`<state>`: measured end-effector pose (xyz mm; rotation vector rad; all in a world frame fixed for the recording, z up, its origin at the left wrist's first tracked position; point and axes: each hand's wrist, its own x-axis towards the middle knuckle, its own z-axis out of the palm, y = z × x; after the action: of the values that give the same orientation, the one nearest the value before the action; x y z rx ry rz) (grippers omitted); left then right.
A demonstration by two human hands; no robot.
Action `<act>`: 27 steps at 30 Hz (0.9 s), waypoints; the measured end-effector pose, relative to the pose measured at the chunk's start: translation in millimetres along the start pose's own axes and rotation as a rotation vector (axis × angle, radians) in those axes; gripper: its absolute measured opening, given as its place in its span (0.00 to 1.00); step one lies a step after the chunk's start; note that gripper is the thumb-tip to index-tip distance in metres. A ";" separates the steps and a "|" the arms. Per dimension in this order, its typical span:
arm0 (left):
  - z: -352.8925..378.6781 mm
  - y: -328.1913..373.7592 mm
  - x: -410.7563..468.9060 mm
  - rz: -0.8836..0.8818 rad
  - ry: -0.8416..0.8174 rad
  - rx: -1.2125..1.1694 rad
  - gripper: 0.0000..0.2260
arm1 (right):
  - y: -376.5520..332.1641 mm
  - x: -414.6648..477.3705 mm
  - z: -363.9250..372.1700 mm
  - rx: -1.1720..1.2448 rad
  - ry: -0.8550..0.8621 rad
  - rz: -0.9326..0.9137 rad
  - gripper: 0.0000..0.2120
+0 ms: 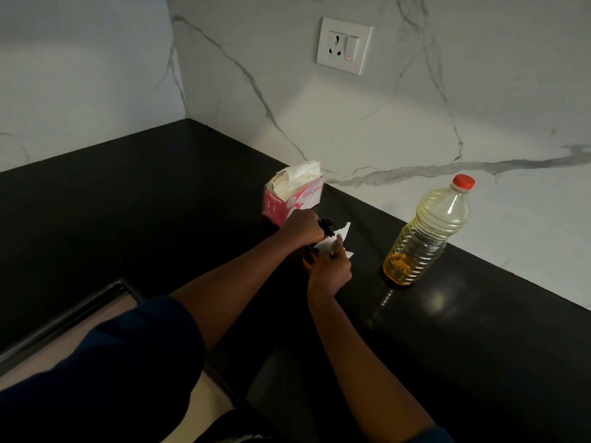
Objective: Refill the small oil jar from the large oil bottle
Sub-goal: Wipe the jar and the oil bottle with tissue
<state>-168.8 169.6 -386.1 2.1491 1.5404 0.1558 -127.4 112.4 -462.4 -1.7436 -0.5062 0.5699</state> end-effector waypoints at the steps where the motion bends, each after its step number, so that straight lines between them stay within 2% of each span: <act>1: 0.2 -0.2 0.3 0.002 -0.016 0.003 0.17 | -0.6 5.1 -1.9 0.001 -0.017 0.035 0.25; 3: -0.3 -0.3 -0.7 0.001 -0.047 0.019 0.21 | 2.6 14.3 -3.2 0.024 -0.065 0.151 0.22; 5: -1.4 -0.2 -0.4 -0.006 -0.065 0.031 0.21 | 9.6 16.9 -3.9 -0.013 -0.085 0.212 0.19; 8: -4.0 -0.9 -0.4 -0.021 -0.059 0.044 0.19 | 21.7 10.1 -2.5 -0.069 -0.059 0.233 0.17; 11: -2.3 -1.0 -0.7 -0.016 -0.028 0.070 0.19 | 21.9 1.6 -0.4 -0.021 -0.016 0.253 0.15; 13: -2.1 0.4 -1.8 -0.007 -0.023 0.101 0.19 | 14.1 -2.4 -0.3 -0.006 0.014 0.235 0.19; 17: -6.8 2.3 -1.3 -0.019 -0.046 0.105 0.20 | 2.9 -6.0 -0.3 0.011 0.027 0.095 0.25; 21: -7.2 2.2 0.2 -0.051 -0.052 0.096 0.24 | 5.7 -5.6 -5.8 -0.070 0.025 -0.060 0.25; 23: -4.1 1.6 0.5 -0.058 -0.031 0.102 0.22 | 11.7 -9.6 -7.4 -0.094 0.005 -0.154 0.23; 27: -0.5 3.4 -2.1 -0.064 0.033 0.139 0.17 | 35.2 -21.4 -11.0 -0.156 -0.036 -0.533 0.24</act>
<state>-166.8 167.0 -383.8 2.2098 1.6815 0.0642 -136.1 82.9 -492.0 -1.6510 -1.0214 0.1840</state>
